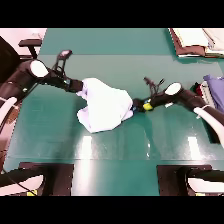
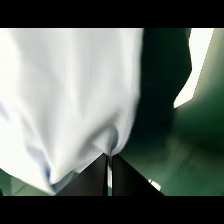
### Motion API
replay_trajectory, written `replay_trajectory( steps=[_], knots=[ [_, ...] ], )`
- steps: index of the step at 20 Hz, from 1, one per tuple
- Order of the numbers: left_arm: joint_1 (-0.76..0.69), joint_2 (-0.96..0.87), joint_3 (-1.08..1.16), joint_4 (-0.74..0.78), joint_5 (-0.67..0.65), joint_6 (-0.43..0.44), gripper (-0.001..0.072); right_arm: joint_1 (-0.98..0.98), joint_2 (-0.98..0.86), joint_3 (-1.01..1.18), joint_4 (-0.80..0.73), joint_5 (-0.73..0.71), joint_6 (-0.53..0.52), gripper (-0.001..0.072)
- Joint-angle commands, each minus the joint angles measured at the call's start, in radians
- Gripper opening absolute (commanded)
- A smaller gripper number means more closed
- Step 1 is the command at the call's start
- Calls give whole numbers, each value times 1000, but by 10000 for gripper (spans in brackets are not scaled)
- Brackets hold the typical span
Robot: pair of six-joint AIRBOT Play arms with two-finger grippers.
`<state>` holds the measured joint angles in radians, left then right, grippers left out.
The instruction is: Fold the shirts.
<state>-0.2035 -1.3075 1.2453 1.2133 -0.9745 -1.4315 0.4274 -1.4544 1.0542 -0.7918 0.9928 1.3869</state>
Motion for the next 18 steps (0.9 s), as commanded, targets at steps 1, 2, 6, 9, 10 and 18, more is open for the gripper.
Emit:
replay_trajectory(
  steps=[1,2,6,9,10,18],
  knots=[
    [1,133,59,74,54,0,24,-103,124,143,-143,88,23,16],
    [1,186,95,80,53,0,24,-144,175,202,-166,127,23,16],
    [1,386,248,73,42,0,24,-251,354,441,-216,245,23,16],
    [1,511,346,68,38,0,24,-296,475,571,-234,280,23,15],
    [1,546,377,65,38,0,24,-309,506,611,-234,287,23,16],
    [1,677,533,35,0,-1,23,-477,505,993,-230,444,39,16]
  ],
)
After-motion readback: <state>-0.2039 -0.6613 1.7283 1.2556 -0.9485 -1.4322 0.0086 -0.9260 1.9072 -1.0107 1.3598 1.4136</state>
